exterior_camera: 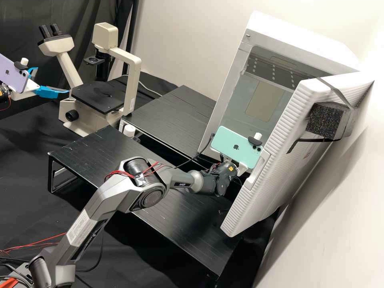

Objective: Take out the petri dish and place it under the microscope.

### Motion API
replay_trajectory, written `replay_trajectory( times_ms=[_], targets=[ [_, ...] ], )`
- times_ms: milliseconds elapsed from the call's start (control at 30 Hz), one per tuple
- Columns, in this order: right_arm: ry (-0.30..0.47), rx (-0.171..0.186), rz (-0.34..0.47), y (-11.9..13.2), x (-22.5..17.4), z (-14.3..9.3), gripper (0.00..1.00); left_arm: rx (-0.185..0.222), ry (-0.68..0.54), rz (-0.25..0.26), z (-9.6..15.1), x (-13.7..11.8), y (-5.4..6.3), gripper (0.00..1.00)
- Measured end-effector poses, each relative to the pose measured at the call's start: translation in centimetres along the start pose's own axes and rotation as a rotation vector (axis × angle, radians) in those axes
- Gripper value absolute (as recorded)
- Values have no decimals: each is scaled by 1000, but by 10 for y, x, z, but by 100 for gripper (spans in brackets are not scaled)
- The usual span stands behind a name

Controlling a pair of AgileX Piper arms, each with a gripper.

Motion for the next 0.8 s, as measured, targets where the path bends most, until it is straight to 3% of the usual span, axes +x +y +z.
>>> replay_trajectory(
  times_ms=[167,200,800],
  targets=[
    [0,0,-4,-2,1,-1,100,0,0,0,0,0,0,100],
    [3,-2,-5,-2,1,-2,0,0,0,0,0,0,0,100],
    [5,-11,-13,-5,6,-8,0,0,0,0,0,0,0,100]
  ],
)
